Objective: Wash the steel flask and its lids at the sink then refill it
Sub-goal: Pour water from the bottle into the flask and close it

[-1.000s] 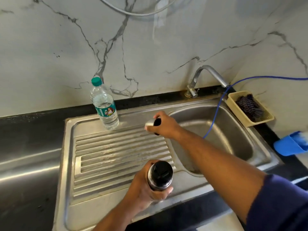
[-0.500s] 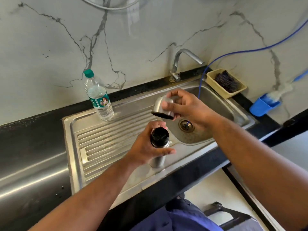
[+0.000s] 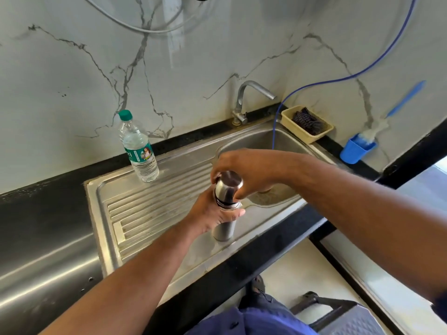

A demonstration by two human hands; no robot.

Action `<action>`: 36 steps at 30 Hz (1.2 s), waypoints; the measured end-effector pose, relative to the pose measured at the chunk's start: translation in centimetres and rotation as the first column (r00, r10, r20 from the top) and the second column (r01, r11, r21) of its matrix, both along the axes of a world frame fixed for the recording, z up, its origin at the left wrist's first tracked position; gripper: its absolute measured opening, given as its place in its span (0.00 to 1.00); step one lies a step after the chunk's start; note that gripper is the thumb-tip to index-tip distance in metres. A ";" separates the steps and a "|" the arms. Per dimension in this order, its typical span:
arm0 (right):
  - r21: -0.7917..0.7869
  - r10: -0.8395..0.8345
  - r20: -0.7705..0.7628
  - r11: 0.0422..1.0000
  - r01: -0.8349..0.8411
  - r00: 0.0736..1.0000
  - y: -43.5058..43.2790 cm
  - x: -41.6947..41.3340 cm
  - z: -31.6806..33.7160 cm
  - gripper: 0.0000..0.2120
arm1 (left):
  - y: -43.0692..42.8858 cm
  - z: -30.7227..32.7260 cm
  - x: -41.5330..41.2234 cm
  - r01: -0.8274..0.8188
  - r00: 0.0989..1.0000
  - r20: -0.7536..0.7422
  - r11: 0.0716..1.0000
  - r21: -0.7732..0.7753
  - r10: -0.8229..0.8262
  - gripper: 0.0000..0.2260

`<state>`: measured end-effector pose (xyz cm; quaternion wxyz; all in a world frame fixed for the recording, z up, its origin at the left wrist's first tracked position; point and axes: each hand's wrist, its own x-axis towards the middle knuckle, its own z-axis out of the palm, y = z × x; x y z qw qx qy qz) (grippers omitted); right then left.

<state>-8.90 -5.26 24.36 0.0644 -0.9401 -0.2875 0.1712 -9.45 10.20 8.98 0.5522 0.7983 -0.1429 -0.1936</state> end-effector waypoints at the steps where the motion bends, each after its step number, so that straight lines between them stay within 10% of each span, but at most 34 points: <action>1: -0.019 0.015 0.012 1.000 -0.015 1.000 0.2 -0.2 0.0 0.30 | 0.0 0.0 0.0 -0.005 1.000 0.006 1.000 0.005 0.005 0.23; 15: -0.126 -0.052 0.137 0.990 0.070 0.989 2.9 -1.0 -1.8 0.25 | 0.1 -0.9 -0.3 -0.016 1.000 -0.012 0.995 -0.098 0.015 0.33; 21: -0.233 0.096 0.077 0.970 -0.076 0.992 3.3 -0.9 -1.0 0.23 | -0.1 -2.0 -0.5 -0.061 0.997 -0.044 0.996 -0.070 0.058 0.22; 24: -0.266 -0.037 0.161 0.961 0.080 0.986 3.8 -1.0 -1.2 0.14 | -0.2 -2.3 -0.5 -0.042 0.999 -0.039 0.994 -0.102 0.038 0.29; 28: -0.348 -0.165 0.210 0.908 0.232 0.964 3.7 -1.0 -2.3 0.27 | -0.3 -2.6 -0.6 -0.077 0.996 -0.057 0.984 -0.159 0.069 0.21; 36: -0.302 0.198 0.057 0.938 -0.172 0.978 1.8 -0.6 -0.9 0.25 | -0.2 -2.8 -0.2 -0.064 0.997 -0.051 0.983 -0.172 0.056 0.33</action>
